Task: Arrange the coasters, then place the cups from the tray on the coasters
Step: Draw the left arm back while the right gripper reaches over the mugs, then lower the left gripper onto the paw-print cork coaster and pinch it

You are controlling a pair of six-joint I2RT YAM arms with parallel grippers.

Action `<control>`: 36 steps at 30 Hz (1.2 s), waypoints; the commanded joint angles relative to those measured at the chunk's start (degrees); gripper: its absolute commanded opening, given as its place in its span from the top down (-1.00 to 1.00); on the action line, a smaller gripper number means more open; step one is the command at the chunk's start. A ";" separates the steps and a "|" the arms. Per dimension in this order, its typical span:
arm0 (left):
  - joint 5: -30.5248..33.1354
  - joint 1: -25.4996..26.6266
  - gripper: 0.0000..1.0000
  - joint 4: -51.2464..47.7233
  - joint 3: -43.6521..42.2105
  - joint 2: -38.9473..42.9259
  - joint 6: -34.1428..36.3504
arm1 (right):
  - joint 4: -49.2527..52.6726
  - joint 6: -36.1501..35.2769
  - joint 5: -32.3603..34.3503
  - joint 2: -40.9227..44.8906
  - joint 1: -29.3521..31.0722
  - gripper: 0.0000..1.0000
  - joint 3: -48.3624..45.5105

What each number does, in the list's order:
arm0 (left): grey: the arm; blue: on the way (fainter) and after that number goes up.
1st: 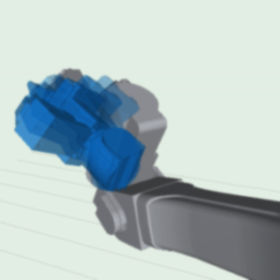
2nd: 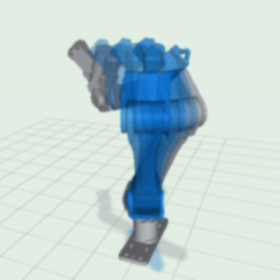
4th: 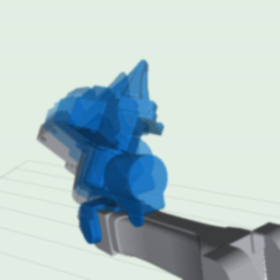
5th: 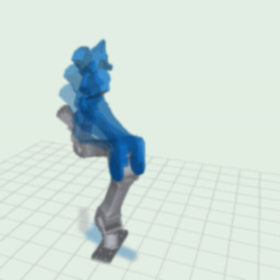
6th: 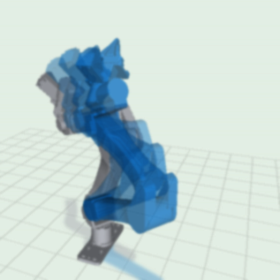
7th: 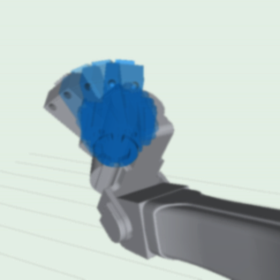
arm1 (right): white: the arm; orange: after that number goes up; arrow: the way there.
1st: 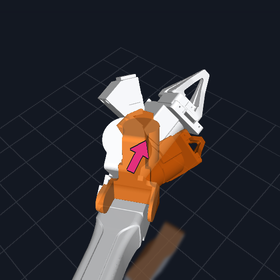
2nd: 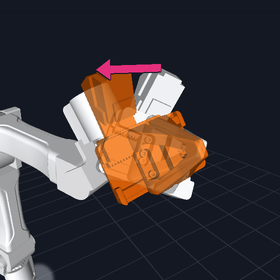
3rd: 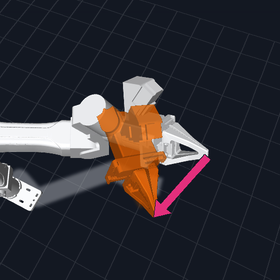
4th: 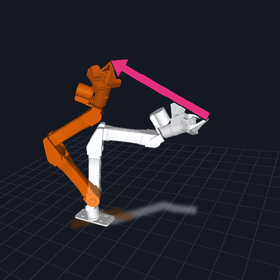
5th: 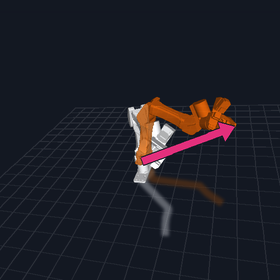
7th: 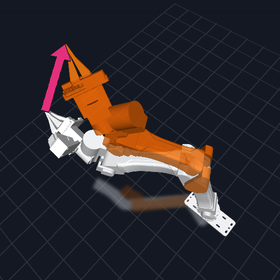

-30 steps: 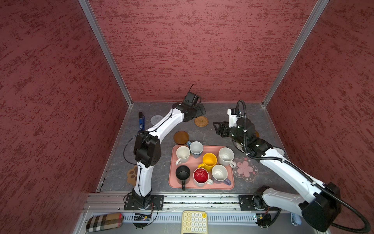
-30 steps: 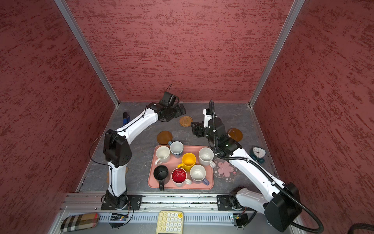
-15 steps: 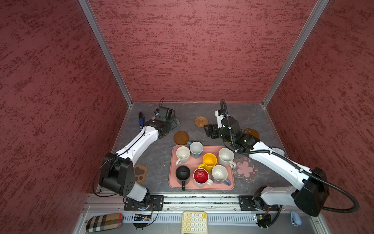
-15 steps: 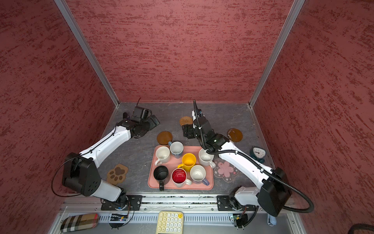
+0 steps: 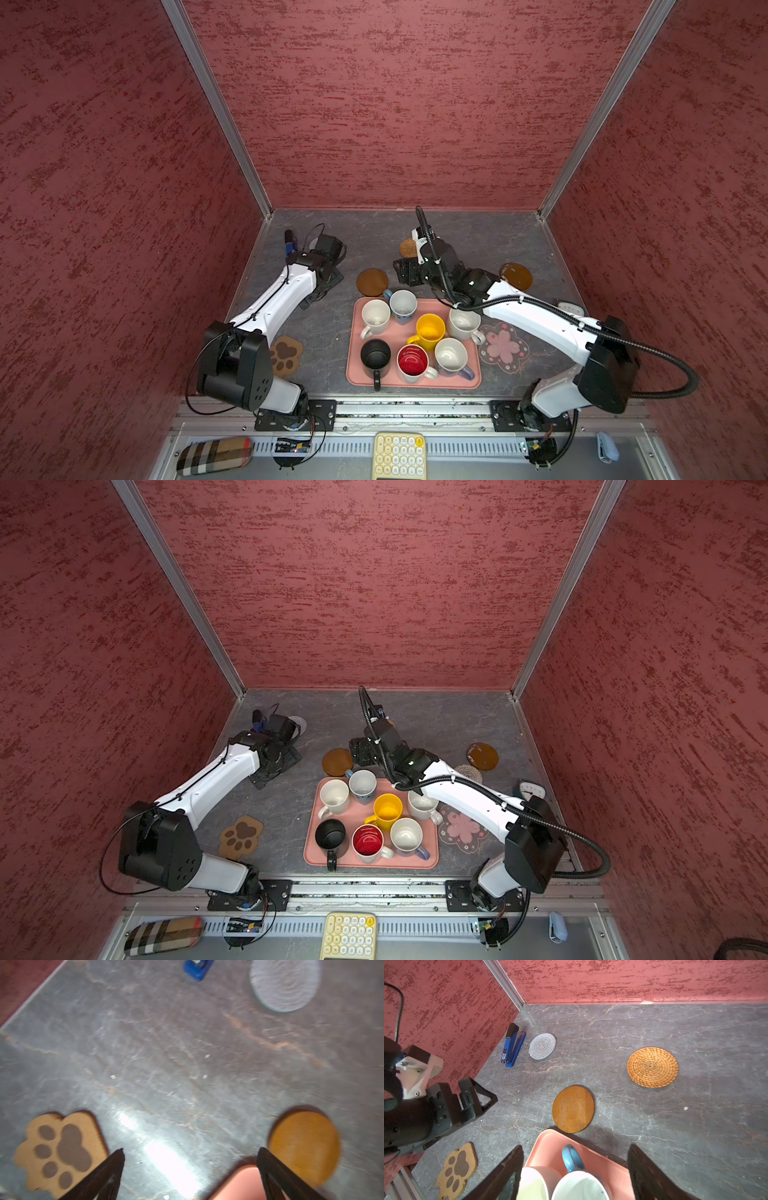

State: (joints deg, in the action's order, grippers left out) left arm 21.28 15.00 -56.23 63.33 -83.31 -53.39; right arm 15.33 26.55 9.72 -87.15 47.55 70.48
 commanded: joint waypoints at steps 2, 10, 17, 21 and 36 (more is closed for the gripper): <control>1.74 -0.88 -0.99 -3.96 -5.54 4.12 -3.60 | 0.19 0.35 1.62 -1.13 1.25 -0.58 2.28; -2.62 -7.40 -0.99 -0.29 -16.89 15.65 -1.84 | -0.04 0.17 1.30 -2.87 2.28 -0.58 3.44; -8.28 -16.29 -1.00 5.16 -28.36 30.56 1.87 | 0.61 -0.61 0.63 -4.58 3.10 -0.58 5.27; -10.79 -21.94 -0.99 5.74 -30.45 31.27 3.54 | 0.92 -0.96 0.26 -5.68 3.26 -0.58 6.33; -12.75 -32.07 -0.99 7.92 -33.52 25.76 -0.88 | 1.07 -1.58 0.05 -8.11 3.52 -0.58 7.09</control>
State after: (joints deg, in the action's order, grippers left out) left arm 9.02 -15.77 -49.56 30.63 -59.05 -53.15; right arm 16.21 25.63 9.69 -94.52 50.63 75.75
